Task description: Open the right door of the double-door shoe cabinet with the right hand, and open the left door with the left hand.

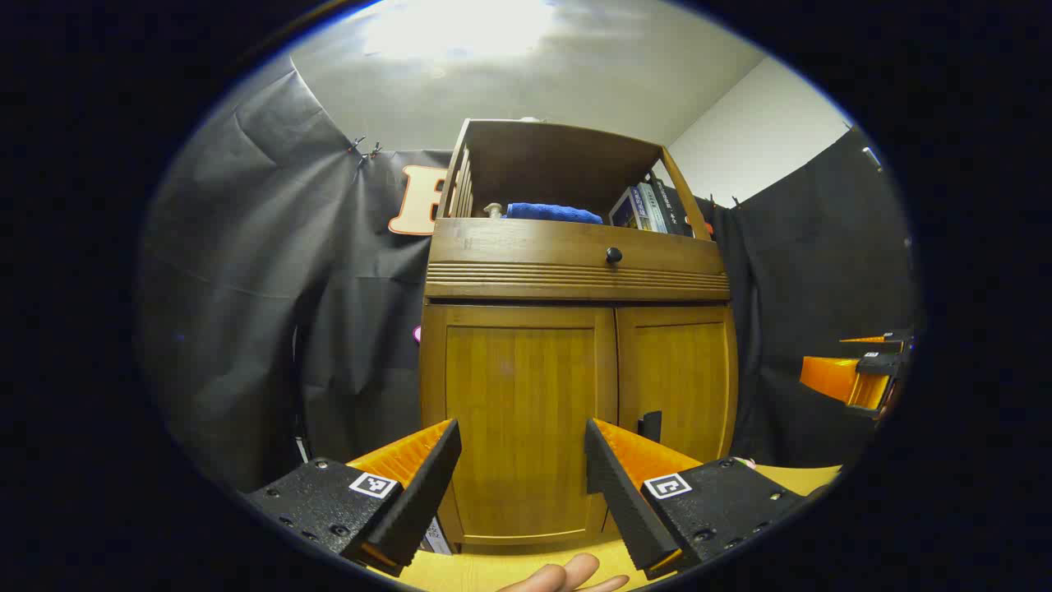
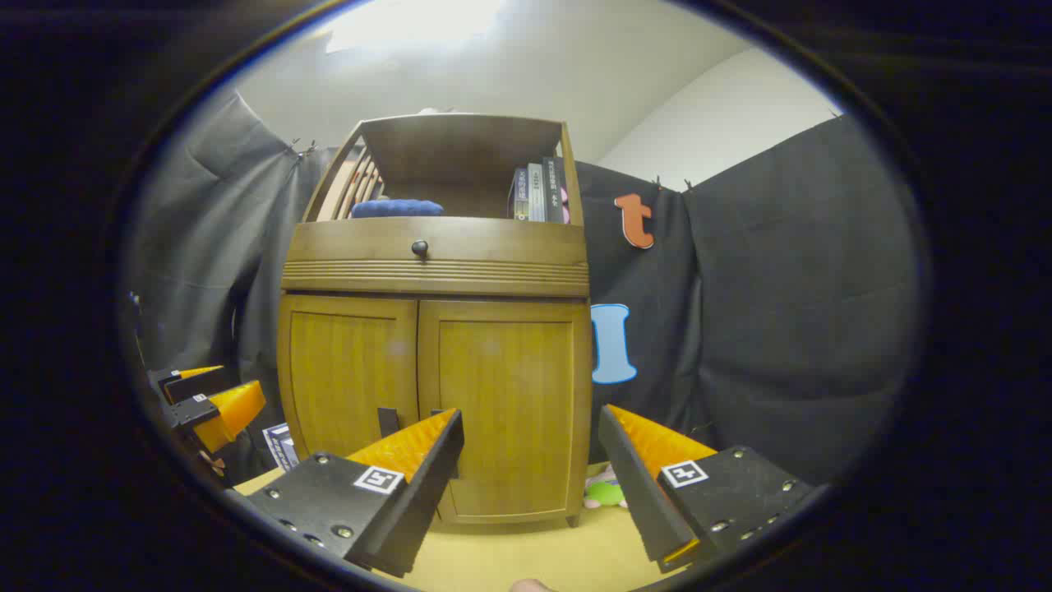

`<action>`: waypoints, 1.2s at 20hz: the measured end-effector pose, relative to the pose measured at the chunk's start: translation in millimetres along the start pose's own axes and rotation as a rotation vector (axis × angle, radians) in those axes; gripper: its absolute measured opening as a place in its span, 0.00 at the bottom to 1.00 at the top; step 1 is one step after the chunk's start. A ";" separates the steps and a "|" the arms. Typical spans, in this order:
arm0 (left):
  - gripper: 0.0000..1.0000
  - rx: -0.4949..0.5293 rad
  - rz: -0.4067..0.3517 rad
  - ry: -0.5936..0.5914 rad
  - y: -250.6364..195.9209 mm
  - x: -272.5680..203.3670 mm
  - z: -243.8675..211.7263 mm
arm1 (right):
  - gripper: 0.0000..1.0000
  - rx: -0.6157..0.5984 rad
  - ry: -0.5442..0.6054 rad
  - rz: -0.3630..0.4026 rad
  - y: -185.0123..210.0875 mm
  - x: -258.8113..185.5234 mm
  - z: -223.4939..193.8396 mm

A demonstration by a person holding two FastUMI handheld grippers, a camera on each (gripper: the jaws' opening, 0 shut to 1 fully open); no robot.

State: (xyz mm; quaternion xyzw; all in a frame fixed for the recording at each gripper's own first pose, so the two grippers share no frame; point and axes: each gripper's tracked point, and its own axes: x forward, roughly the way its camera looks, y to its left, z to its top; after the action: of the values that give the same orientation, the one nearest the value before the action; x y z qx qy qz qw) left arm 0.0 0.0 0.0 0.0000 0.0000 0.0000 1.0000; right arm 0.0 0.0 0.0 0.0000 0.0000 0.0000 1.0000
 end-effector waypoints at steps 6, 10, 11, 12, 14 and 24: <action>0.88 -0.006 0.034 -0.002 21.6 2.8 1.6 | 1.00 0.004 -0.039 0.002 9.6 0.4 14.6; 0.89 -0.035 0.008 0.001 24.0 1.5 5.0 | 1.00 -0.004 -0.048 -0.005 18.6 2.2 17.0; 0.88 -0.037 0.006 -0.008 26.3 1.3 7.7 | 0.98 -0.008 -0.048 -0.012 19.6 3.6 15.8; 0.88 -0.034 0.006 -0.011 26.8 0.4 7.7 | 0.98 -0.015 -0.046 -0.020 19.3 5.7 16.6; 0.93 -0.035 0.016 -0.014 31.4 -0.5 8.2 | 0.98 -0.017 -0.050 -0.027 21.5 11.9 18.4; 0.90 -0.068 0.018 0.049 45.1 10.3 -5.0 | 0.98 0.003 0.041 0.039 49.4 87.9 -15.7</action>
State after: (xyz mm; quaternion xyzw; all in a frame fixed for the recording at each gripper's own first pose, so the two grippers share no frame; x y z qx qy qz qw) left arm 10.3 45.1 -5.0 -0.0342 0.0243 0.0090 0.9991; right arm 87.9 49.4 -15.7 0.0015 0.0207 0.0194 0.9996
